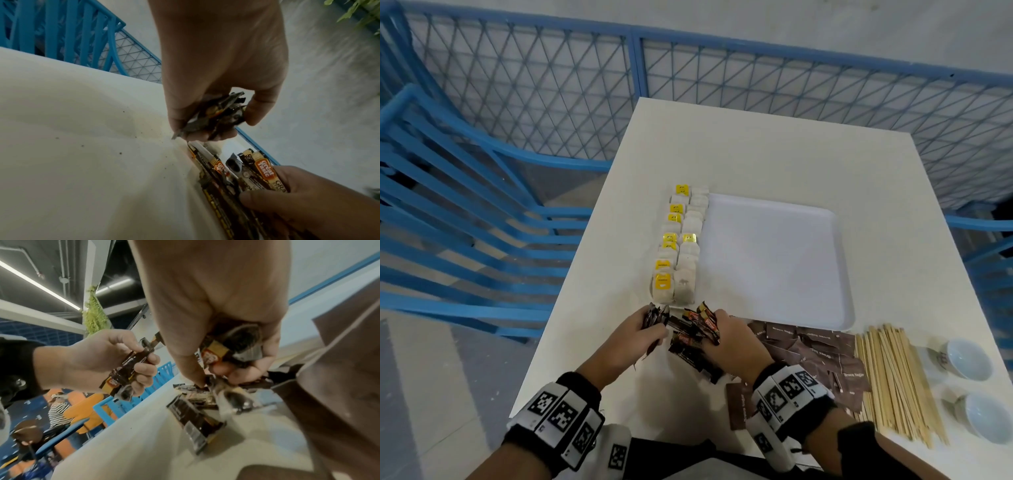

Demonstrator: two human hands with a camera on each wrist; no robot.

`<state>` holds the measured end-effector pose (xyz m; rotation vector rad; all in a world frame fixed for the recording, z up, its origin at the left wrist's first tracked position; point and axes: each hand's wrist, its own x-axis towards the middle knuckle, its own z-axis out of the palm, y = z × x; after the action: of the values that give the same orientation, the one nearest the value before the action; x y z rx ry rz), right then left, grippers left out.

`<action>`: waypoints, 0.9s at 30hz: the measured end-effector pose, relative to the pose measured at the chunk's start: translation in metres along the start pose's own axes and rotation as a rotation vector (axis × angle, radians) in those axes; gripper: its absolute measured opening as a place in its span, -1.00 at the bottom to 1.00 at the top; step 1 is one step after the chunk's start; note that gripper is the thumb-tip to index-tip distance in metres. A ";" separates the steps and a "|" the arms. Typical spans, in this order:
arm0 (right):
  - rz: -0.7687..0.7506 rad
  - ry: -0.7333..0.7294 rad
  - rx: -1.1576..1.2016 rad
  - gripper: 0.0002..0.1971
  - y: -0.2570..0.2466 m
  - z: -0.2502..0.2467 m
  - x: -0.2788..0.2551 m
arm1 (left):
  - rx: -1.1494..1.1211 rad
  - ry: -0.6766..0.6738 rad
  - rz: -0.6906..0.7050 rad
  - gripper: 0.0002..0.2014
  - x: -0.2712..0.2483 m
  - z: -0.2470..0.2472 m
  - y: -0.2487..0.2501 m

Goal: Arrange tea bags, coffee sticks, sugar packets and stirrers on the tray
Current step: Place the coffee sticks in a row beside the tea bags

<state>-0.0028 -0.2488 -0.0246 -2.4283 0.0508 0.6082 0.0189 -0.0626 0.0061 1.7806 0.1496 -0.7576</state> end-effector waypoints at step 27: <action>-0.007 0.117 0.779 -0.65 -0.071 -0.031 0.024 | -0.335 -0.278 0.124 -0.74 0.037 -0.019 0.035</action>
<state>0.0444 -0.2073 0.0273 -1.6998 0.2743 0.3474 0.0719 -0.0683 0.0163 1.3412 -0.0196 -0.8290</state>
